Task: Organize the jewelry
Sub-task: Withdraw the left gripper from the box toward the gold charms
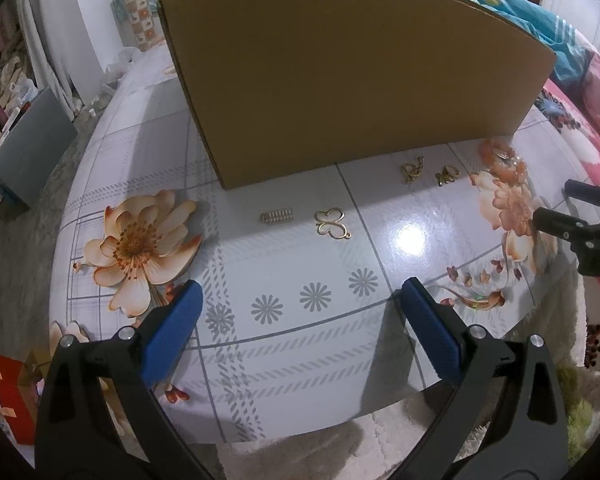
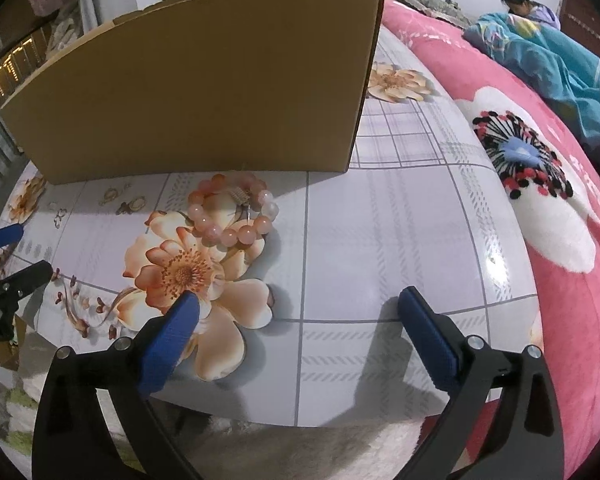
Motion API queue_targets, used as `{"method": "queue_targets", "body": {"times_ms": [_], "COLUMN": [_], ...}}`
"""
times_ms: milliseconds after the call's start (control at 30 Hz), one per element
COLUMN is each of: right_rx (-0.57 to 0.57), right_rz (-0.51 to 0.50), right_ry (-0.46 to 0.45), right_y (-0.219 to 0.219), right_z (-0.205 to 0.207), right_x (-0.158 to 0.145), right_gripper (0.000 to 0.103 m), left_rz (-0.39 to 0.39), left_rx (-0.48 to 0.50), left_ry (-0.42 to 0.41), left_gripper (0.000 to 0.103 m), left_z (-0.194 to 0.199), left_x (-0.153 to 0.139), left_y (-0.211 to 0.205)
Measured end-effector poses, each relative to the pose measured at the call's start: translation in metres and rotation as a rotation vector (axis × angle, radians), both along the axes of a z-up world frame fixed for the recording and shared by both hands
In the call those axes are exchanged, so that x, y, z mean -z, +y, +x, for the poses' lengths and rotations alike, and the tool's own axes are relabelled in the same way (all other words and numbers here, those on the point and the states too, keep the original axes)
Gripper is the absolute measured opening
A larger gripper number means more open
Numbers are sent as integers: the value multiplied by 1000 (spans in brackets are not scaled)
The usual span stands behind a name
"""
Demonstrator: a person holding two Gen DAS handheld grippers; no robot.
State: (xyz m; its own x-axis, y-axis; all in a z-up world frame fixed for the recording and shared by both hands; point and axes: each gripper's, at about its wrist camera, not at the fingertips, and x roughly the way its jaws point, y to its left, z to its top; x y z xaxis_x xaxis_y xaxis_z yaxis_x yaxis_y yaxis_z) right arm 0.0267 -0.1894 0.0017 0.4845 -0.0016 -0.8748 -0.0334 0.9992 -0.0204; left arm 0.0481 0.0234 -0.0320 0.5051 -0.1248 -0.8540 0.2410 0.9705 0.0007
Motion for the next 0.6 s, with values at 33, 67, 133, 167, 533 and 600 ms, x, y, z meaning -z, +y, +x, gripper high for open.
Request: {"method": "queue_targets", "body": {"times_ms": [33,67,133,167,533,600], "right_rx": [6,18,32,37,-33,-70], "right_rz": [0,0,-5,-5,81,133], "right_ry": [3,5,1,-2,-65,-91], "right_y": [-1,-1,1,1,6,12], "right_z": [2,2,2,1,-11,-14], "right_x": [0,0,0,0,-3,-10], "right_gripper": [97,97,97,97,97,97], "left_rz": [-1,-1,-3,-4,-116,-101], "left_rx": [2,4,9,17,40,62], "left_ry": [-7,-12,-15,-14,-106,-154], "left_gripper": [96,96,96,96,88,77], "left_z": [0,0,-1,0,-9,-12], "left_x": [0,0,1,0,-12,-20], "left_y": [0,0,1,1,18,16]}}
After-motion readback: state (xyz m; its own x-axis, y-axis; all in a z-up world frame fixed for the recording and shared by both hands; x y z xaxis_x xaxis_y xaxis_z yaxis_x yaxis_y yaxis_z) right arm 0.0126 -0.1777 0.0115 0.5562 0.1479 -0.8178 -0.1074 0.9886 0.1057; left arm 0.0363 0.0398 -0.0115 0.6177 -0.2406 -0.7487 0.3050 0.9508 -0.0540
